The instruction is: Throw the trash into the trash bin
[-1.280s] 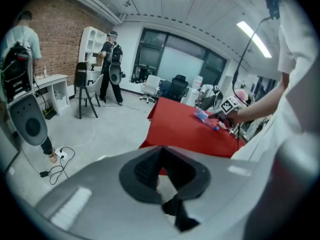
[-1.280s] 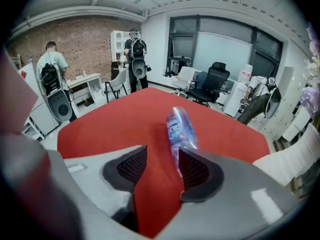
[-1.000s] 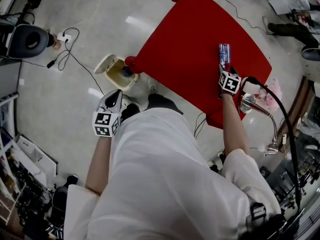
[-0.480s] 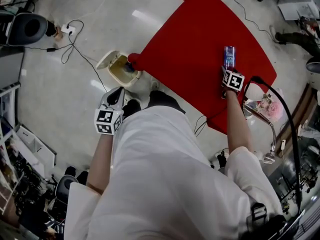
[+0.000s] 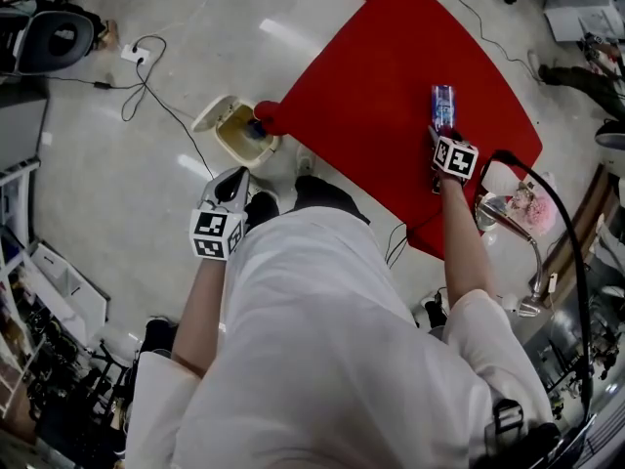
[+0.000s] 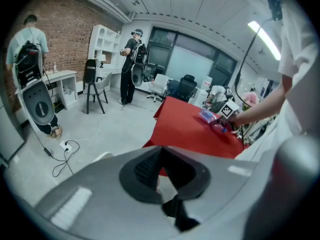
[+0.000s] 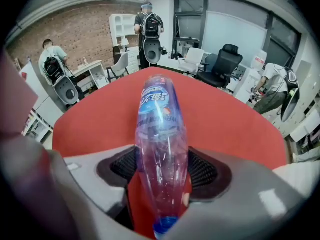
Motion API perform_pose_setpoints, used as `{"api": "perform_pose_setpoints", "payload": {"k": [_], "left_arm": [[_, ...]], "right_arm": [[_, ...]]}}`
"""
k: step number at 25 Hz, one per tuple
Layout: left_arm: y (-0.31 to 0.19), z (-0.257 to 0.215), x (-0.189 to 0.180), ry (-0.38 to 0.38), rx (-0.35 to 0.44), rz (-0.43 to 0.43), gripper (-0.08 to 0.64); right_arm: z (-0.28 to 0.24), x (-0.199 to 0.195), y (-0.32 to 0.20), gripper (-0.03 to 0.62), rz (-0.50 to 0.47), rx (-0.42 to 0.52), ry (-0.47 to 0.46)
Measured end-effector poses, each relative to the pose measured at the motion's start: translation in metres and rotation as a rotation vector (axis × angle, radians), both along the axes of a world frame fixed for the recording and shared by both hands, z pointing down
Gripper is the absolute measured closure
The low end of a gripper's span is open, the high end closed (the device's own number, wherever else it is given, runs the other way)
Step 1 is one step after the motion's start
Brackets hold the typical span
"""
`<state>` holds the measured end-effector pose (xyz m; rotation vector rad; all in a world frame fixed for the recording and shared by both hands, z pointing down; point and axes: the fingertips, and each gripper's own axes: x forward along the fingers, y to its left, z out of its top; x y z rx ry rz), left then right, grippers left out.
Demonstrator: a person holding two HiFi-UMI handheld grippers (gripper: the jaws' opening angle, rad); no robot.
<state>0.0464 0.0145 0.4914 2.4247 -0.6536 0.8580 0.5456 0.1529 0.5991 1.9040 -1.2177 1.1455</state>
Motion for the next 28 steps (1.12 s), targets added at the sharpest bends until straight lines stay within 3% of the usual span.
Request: {"api": "perform_pose_setpoints", "payload": {"k": [8,22,28], "left_arm": [[0.003,0.001,-0.022,0.012,0.0,-0.015,0.554],[0.009,0.012,-0.096,0.024,-0.002,-0.145,0.554],[0.021,0.035,-0.123,0.018,-0.002,-0.207,0.554]], "right_arm": [[-0.012,-0.078,-0.043,0.291,-0.138,0.049,-0.074],[-0.016,-0.328,-0.117,0.291,-0.507,0.118,-0.323],[0.007,-0.405,-0.115,0.29,-0.636,0.104,-0.405]]}}
